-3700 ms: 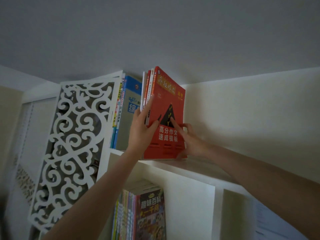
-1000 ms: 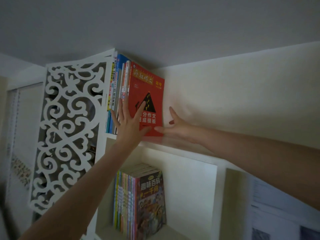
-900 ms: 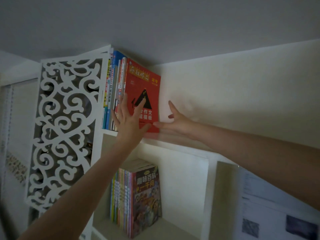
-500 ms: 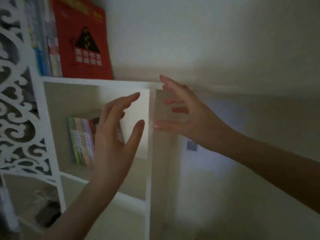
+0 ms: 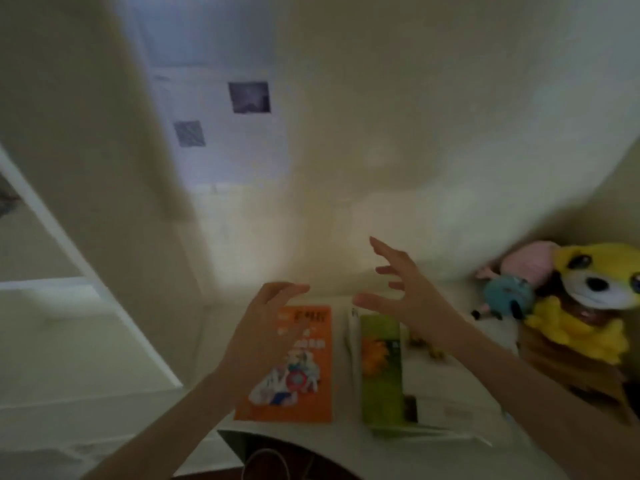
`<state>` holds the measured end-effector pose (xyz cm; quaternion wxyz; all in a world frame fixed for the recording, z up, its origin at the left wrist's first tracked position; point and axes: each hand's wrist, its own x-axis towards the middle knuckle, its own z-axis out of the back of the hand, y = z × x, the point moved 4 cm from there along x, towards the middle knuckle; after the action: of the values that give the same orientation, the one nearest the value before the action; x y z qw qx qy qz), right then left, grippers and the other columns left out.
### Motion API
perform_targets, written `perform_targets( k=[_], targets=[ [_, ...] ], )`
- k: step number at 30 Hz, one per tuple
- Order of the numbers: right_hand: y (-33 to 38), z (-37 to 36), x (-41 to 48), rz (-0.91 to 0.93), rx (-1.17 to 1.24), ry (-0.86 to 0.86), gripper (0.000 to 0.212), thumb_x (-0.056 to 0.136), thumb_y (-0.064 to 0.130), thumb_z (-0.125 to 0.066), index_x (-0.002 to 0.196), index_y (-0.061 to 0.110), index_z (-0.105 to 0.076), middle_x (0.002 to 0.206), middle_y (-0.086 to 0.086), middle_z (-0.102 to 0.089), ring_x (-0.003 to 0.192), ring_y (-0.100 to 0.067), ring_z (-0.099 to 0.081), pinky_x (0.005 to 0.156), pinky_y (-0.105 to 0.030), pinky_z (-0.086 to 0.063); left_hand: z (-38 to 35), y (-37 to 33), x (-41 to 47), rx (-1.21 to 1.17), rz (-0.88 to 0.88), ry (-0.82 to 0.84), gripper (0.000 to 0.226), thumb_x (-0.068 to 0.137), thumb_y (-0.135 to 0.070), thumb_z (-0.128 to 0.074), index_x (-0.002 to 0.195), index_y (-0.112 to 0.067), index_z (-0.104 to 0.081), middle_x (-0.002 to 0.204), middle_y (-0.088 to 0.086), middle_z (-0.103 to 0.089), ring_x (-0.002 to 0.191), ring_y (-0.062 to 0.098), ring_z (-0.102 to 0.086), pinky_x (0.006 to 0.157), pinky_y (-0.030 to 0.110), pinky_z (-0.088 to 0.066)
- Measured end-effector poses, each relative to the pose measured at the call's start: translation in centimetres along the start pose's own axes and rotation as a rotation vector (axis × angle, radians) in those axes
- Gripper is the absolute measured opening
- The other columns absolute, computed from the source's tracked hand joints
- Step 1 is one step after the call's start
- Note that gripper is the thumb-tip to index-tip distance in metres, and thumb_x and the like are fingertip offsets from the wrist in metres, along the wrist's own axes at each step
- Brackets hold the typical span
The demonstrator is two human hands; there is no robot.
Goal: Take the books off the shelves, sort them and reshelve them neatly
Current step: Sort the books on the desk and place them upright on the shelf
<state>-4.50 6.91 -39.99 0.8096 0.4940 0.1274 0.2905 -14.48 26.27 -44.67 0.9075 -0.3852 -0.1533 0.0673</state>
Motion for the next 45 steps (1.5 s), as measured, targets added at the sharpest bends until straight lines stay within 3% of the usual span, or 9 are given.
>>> perform_targets(
  k=[5, 11, 15, 19, 26, 32, 37, 41, 45],
  targets=[
    [-11.0, 1.3, -4.1, -0.3, 0.102, -0.104, 0.103, 0.058, 0.054, -0.075, 0.146, 0.038, -0.024, 0.148, 0.009, -0.029, 0.129, -0.013, -0.037, 0.095, -0.027, -0.045, -8.7, 4.3, 0.0, -0.069, 0.285, 0.307, 0.046, 0.091, -0.022, -0.059, 0.135, -0.027, -0.045, 0.139, 0.002, -0.047, 0.093, -0.003, -0.058, 0.079, 0.018, -0.05],
    [-20.2, 1.9, -8.2, -0.497, -0.011, -0.134, 0.116, 0.049, 0.08, -0.067, 0.147, 0.037, -0.023, 0.152, 0.004, -0.027, 0.138, -0.019, -0.027, 0.112, -0.047, -0.029, -15.9, 5.3, -1.4, -0.125, 0.453, 0.511, 0.061, 0.09, -0.023, -0.061, 0.143, -0.017, -0.033, 0.145, 0.004, -0.037, 0.13, 0.02, -0.042, 0.098, 0.025, -0.041],
    [-24.7, 4.1, -9.7, -0.669, -0.119, -0.207, 0.094, 0.072, 0.055, -0.072, 0.149, 0.032, -0.024, 0.152, -0.001, -0.028, 0.136, -0.026, -0.031, 0.111, -0.053, -0.029, -19.1, 3.9, -0.9, -0.289, 0.531, 0.521, 0.058, 0.091, -0.018, -0.059, 0.142, -0.02, -0.031, 0.126, -0.002, -0.045, 0.111, 0.012, -0.046, 0.075, 0.006, -0.042],
    [-28.6, 5.9, -10.3, -0.689, -0.029, -0.276, 0.097, 0.062, 0.074, -0.069, 0.145, 0.04, -0.03, 0.137, 0.001, -0.049, 0.119, -0.025, -0.053, 0.097, -0.054, -0.046, -21.6, 3.2, -0.1, -0.397, 0.531, 0.548, 0.057, 0.089, -0.019, -0.062, 0.135, -0.036, -0.033, 0.116, -0.011, -0.052, 0.097, 0.0, -0.052, 0.077, 0.012, -0.049],
    [-29.9, 5.5, -10.0, -0.835, 0.332, -0.274, 0.066, 0.079, 0.028, -0.075, 0.136, 0.029, -0.041, 0.118, -0.004, -0.066, 0.099, -0.025, -0.066, 0.085, -0.047, -0.055, -23.2, 4.4, 1.4, -0.495, 0.68, 0.498, 0.057, 0.088, -0.016, -0.063, 0.134, -0.028, -0.031, 0.1, -0.016, -0.054, 0.098, 0.01, -0.055, 0.089, 0.026, -0.049],
    [-30.2, 5.5, -10.1, -0.788, 0.376, -0.268, 0.052, 0.076, 0.022, -0.078, 0.124, 0.025, -0.058, 0.11, -0.001, -0.07, 0.089, -0.019, -0.07, 0.064, -0.028, -0.058, -23.7, 5.4, 1.1, -0.499, 0.835, 0.548, 0.029, 0.09, -0.023, -0.06, 0.118, -0.019, -0.053, 0.114, 0.003, -0.063, 0.085, 0.004, -0.059, 0.063, 0.014, -0.046],
    [-28.7, 3.4, -8.7, -0.721, 0.271, -0.185, 0.055, 0.08, 0.025, -0.075, 0.122, 0.042, -0.044, 0.109, 0.019, -0.056, 0.093, -0.003, -0.059, 0.069, -0.021, -0.052, -24.0, 5.2, 1.0, -0.507, 0.869, 0.557, 0.038, 0.088, -0.031, -0.062, 0.125, -0.029, -0.053, 0.106, -0.003, -0.064, 0.096, 0.013, -0.06, 0.078, 0.024, -0.049],
    [-28.7, 2.1, -8.5, -0.779, 0.171, -0.227, 0.084, 0.074, 0.045, -0.075, 0.146, 0.037, -0.03, 0.143, 0.001, -0.036, 0.121, -0.024, -0.048, 0.097, -0.045, -0.048, -23.8, 4.6, 1.0, -0.471, 0.881, 0.521, 0.049, 0.089, -0.047, -0.054, 0.134, -0.031, -0.044, 0.116, 0.0, -0.056, 0.09, 0.008, -0.053, 0.07, 0.019, -0.046],
    [-28.9, 1.4, -8.6, -0.789, 0.125, -0.243, 0.081, 0.081, 0.045, -0.068, 0.148, 0.034, -0.024, 0.146, -0.004, -0.02, 0.125, -0.029, -0.041, 0.105, -0.042, -0.039, -24.7, 3.7, 0.7, -0.52, 0.898, 0.522, 0.061, 0.088, -0.042, -0.059, 0.14, -0.026, -0.034, 0.115, 0.0, -0.058, 0.082, 0.006, -0.055, 0.064, 0.016, -0.048]
  ],
)
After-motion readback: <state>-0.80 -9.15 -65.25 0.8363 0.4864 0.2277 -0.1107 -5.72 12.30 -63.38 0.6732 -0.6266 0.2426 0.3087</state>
